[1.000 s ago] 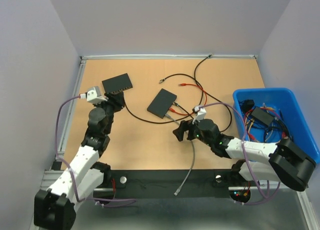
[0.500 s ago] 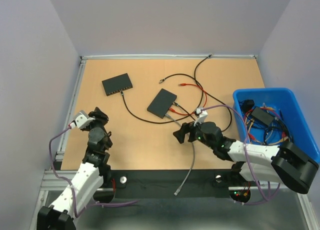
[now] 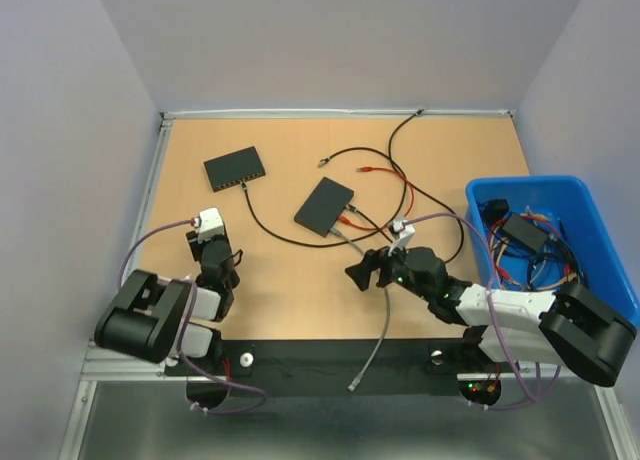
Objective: Insert the plug into the switch port
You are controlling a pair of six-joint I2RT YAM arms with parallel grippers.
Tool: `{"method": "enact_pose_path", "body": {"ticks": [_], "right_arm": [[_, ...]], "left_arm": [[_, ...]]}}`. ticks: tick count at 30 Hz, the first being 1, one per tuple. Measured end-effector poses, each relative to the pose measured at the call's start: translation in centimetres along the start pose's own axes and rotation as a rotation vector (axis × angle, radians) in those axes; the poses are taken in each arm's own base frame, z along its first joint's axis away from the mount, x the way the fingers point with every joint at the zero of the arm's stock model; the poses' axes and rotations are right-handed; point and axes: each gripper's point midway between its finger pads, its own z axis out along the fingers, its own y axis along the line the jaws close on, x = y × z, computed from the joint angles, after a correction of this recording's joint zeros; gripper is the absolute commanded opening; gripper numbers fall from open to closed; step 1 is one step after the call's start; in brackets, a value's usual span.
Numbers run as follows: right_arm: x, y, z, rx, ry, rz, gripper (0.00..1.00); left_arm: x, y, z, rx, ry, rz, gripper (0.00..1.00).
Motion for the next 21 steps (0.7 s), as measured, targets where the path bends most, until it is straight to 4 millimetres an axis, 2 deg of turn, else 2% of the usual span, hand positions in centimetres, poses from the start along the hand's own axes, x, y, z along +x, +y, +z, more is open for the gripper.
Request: {"method": "enact_pose_path", "body": {"ticks": [2, 5, 6, 11, 13, 14, 15, 16, 21], "right_arm": [[0.3, -0.2, -0.2, 0.0, 0.001, -0.001, 1.0], [0.8, -0.5, -0.4, 0.002, 0.005, -0.002, 1.0], [0.9, -0.5, -0.5, 0.0, 0.001, -0.001, 1.0], [0.4, 0.0, -0.4, -0.029, -0.021, -0.001, 1.0], [0.6, 0.3, -0.3, -0.044, -0.012, -0.005, 1.0], [0.9, 0.3, -0.2, -0.047, -0.003, -0.008, 1.0], [1.1, 0.3, -0.1, -0.053, 0.006, -0.009, 1.0], [1.3, 0.4, 0.1, -0.057, 0.017, -0.011, 1.0], [1.1, 1.5, 1.0, -0.091, 0.049, -0.021, 1.0]], "left_arm": [[1.5, -0.2, 0.3, 0.026, 0.038, 0.065, 0.56], [5.2, -0.5, 0.2, 0.085, 0.14, 0.196, 0.56], [5.5, -0.7, 0.1, 0.103, 0.151, 0.204, 0.59], [5.8, -1.4, 0.5, 0.16, 0.153, 0.216, 0.62], [4.9, -1.8, 0.8, 0.168, 0.128, 0.194, 0.62], [4.4, -2.0, 1.0, 0.169, 0.113, 0.183, 0.72], [4.1, -2.1, 1.2, 0.167, 0.104, 0.177, 0.93], [3.9, -2.2, 1.3, 0.169, 0.1, 0.179, 0.99], [4.1, -2.3, 1.3, 0.175, 0.105, 0.186, 0.99]]}}
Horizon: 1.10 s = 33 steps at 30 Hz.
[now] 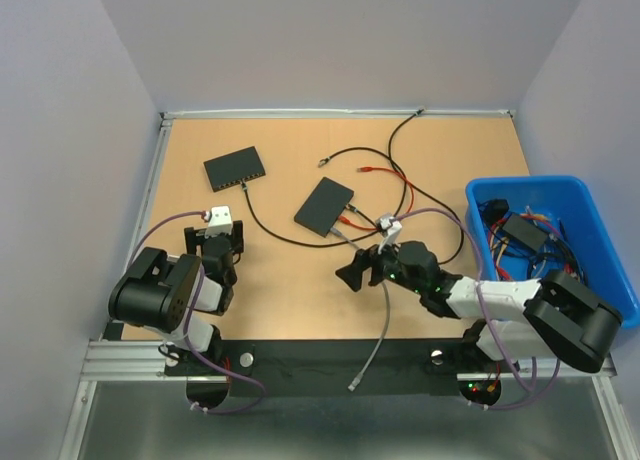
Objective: Insert the plug into the switch port
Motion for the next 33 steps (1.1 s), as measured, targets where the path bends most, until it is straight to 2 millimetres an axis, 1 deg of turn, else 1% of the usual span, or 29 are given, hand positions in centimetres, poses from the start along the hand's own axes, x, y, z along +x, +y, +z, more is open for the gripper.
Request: {"method": "enact_pose_path", "body": {"ticks": [3, 5, 7, 8, 11, 15, 17, 19, 22, 25, 26, 27, 28, 29, 30, 33], "right_arm": [[-1.0, 0.8, 0.5, -0.018, 0.005, -0.02, 1.0], [-2.1, 1.2, 0.8, -0.016, 0.004, -0.04, 1.0], [-3.7, 1.2, 0.7, 0.015, -0.011, -0.091, 1.0], [-4.1, 1.2, 0.6, 0.023, -0.018, -0.107, 1.0], [-7.5, 0.7, -0.2, 0.099, -0.089, -0.202, 1.0], [-11.9, -1.0, -3.0, 0.241, -0.245, -0.317, 1.0], [-13.6, -2.3, -4.6, 0.327, -0.325, -0.378, 1.0], [-14.7, -3.8, -6.2, 0.424, -0.381, -0.429, 1.0], [-15.1, -5.7, -7.4, 0.524, -0.416, -0.49, 1.0], [-14.7, -8.0, -8.0, 0.6, -0.408, -0.506, 1.0], [-14.5, -9.1, -8.3, 0.639, -0.406, -0.5, 1.0], [-14.2, -11.0, -8.7, 0.685, -0.394, -0.486, 1.0], [-14.0, -12.4, -9.2, 0.724, -0.384, -0.478, 1.0], [-13.7, -13.5, -9.4, 0.736, -0.376, -0.462, 1.0], [-13.5, -15.4, -10.1, 0.77, -0.365, -0.439, 1.0], [-12.8, -18.6, -11.1, 0.822, -0.356, -0.332, 1.0]], "left_arm": [[0.0, 0.0, 0.0, 0.002, 0.0, 0.0, 0.99], [0.0, 0.0, 0.0, 0.002, 0.0, 0.0, 0.99], [0.0, 0.0, 0.0, 0.002, 0.0, 0.001, 0.99], [0.0, 0.0, 0.0, 0.002, 0.0, 0.001, 0.99], [0.0, 0.0, 0.0, 0.003, 0.0, 0.0, 0.99], [0.0, -0.1, 0.0, 0.003, 0.0, 0.001, 0.99], [0.0, -0.1, 0.0, 0.005, 0.0, 0.0, 0.99], [0.0, -0.1, 0.0, 0.006, 0.0, 0.001, 0.99], [0.0, -0.1, 0.0, 0.006, -0.001, 0.0, 0.99], [0.0, -0.1, 0.0, 0.006, 0.0, 0.0, 0.99], [0.0, -0.1, 0.0, 0.006, 0.0, 0.0, 0.99], [0.0, -0.1, 0.0, 0.006, -0.001, 0.0, 0.99], [0.0, -0.1, 0.0, 0.006, -0.001, -0.001, 0.99], [0.0, -0.1, 0.0, 0.006, -0.001, -0.001, 0.99], [-0.1, -0.1, 0.0, 0.006, -0.001, -0.001, 0.99], [-0.2, -0.1, 0.1, 0.006, -0.004, -0.002, 0.99]]}}
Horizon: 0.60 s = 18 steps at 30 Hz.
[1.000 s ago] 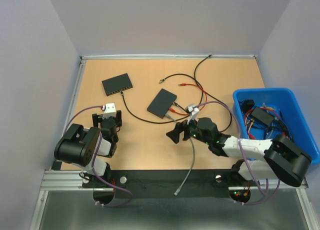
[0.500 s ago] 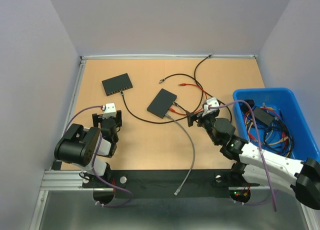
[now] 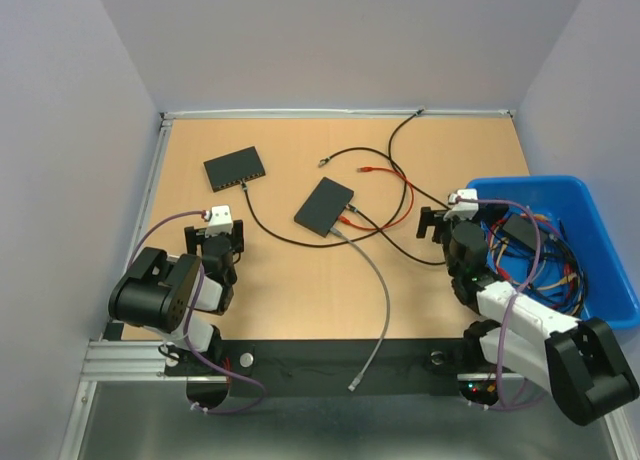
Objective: Insert the plug into the switch port
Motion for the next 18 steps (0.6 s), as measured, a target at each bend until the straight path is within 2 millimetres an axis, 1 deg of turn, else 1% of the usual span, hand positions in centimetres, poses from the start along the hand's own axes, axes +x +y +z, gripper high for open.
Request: {"method": "enact_pose_path", "body": {"ticks": [4, 8, 11, 14, 16, 18], "right_arm": [[1.2, -0.7, 0.7, -0.007, 0.052, 0.058, 1.0], [1.4, -2.1, 1.1, 0.019, 0.062, 0.108, 1.0], [1.7, -3.1, 2.2, 0.015, 0.07, 0.156, 1.0], [2.7, -4.1, 3.2, 0.015, 0.075, 0.189, 1.0], [3.4, -4.1, 3.4, -0.006, 0.067, 0.202, 1.0], [3.8, -3.8, 3.5, -0.039, 0.051, 0.207, 1.0]], "left_arm": [[0.0, 0.0, 0.0, 0.001, -0.001, 0.0, 0.99], [-0.1, -0.1, 0.0, 0.003, -0.001, -0.001, 0.99], [-0.1, -0.1, 0.0, 0.003, -0.001, -0.001, 0.99], [-0.1, -0.1, 0.0, 0.003, -0.002, -0.001, 0.99], [-0.1, -0.1, 0.0, 0.004, -0.002, -0.001, 0.99], [-0.1, 0.0, 0.1, 0.004, -0.002, -0.003, 0.99]]}}
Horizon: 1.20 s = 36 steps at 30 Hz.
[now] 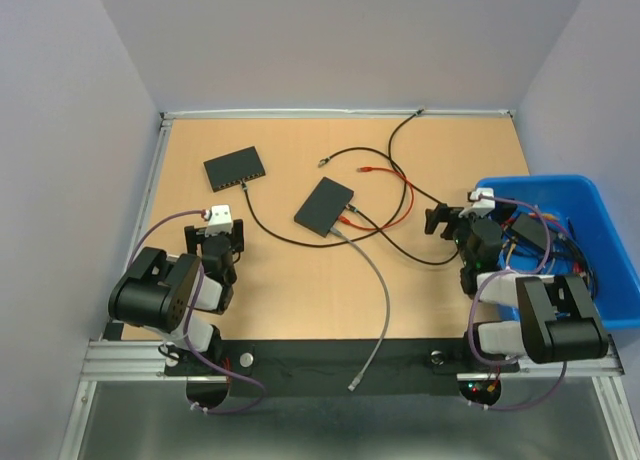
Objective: Insert the plug into the switch port
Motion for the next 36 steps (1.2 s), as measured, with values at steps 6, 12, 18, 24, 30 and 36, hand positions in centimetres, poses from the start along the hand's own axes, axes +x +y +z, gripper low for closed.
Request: {"method": "enact_pose_path", "body": {"ticks": [6, 12, 18, 24, 30, 36], "right_arm": [[0.6, 0.5, 0.8, -0.066, -0.049, 0.006, 1.0], [1.4, 1.0, 1.5, -0.117, -0.061, -0.014, 1.0], [2.4, 1.3, 2.1, -0.147, -0.029, -0.032, 1.0], [2.4, 1.3, 2.1, -0.152, -0.03, -0.035, 1.0], [2.4, 1.3, 2.1, -0.152, -0.03, -0.036, 1.0], [2.4, 1.4, 2.1, -0.163, -0.03, -0.046, 1.0]], "left_arm": [[-0.5, 0.0, 0.4, 0.001, -0.011, -0.013, 0.99], [-0.9, -0.1, 0.6, 0.007, -0.019, -0.022, 0.99], [-1.0, -0.1, 0.7, 0.011, -0.022, -0.029, 0.99], [-1.0, -0.2, 0.7, 0.014, -0.022, -0.03, 0.99], [-1.0, -0.2, 0.8, 0.014, -0.023, -0.03, 0.99], [-1.0, -0.2, 0.8, 0.014, -0.023, -0.03, 0.99]]}}
